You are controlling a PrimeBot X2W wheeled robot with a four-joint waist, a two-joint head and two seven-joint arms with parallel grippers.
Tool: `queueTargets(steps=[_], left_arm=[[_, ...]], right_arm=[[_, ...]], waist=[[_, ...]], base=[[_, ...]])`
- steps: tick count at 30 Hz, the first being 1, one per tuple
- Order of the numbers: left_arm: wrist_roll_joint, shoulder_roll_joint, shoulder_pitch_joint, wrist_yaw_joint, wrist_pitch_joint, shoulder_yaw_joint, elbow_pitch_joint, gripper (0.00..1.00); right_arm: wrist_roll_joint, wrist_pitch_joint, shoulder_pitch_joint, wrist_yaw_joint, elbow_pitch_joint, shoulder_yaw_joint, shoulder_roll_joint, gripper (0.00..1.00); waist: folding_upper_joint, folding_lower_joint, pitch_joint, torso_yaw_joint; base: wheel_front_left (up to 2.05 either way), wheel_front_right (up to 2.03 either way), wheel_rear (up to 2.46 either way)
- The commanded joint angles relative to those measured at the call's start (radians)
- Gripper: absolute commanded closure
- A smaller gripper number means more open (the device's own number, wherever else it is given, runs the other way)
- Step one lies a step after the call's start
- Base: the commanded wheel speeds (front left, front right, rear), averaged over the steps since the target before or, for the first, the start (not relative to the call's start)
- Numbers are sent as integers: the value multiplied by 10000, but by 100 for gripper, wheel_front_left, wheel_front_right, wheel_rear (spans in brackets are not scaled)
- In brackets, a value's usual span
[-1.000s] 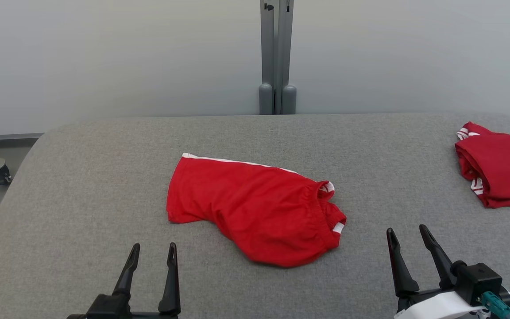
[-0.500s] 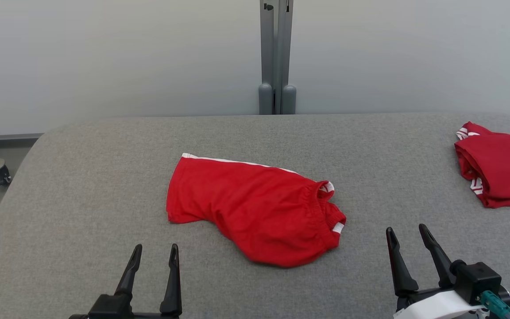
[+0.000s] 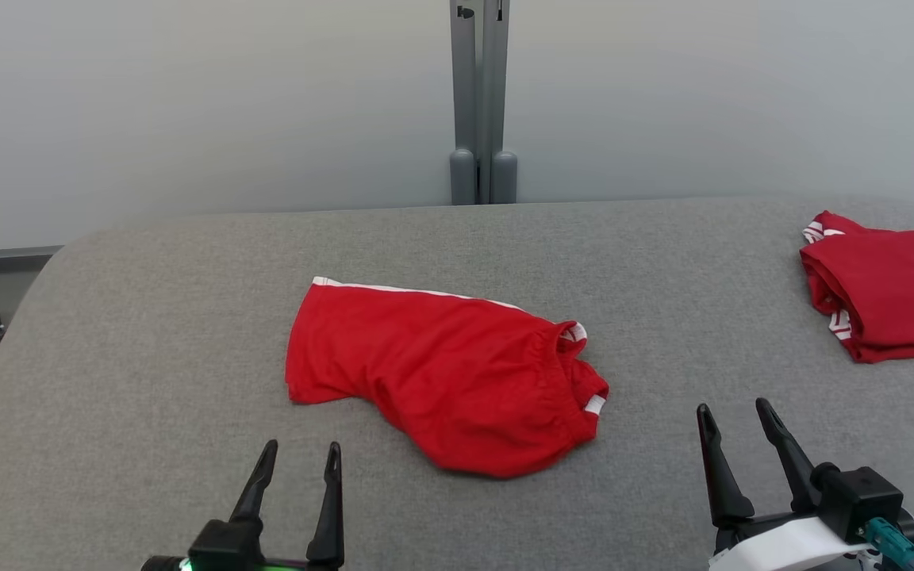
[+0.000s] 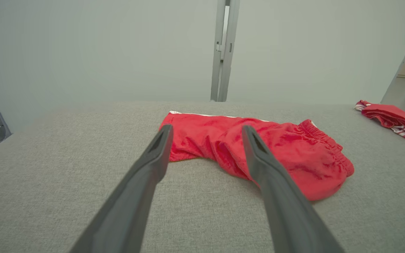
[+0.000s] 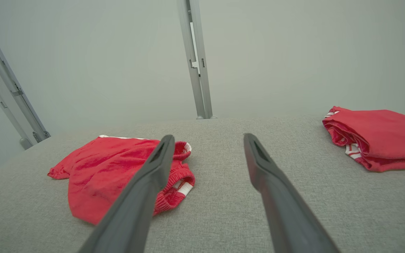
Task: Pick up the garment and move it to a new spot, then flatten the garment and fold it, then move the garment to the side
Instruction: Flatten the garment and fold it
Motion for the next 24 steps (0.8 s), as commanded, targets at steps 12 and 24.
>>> queueTargets(steps=[12, 24], left_arm=[[-450, 22, -3248, -627, 961, -3105, 2677, 0], [-2246, 36, -6226, -1060, 2944, -6246, 3313, 0]], right_arm=[[-36, 4, -358, -17, -248, -306, -165, 0], [5, 4, -1284, -17, -411, -326, -15, 0]], waist=[[0, 0, 1342, -1570], [0, 0, 3267, -2607]], base=[[0, 0, 0], [0, 0, 0]])
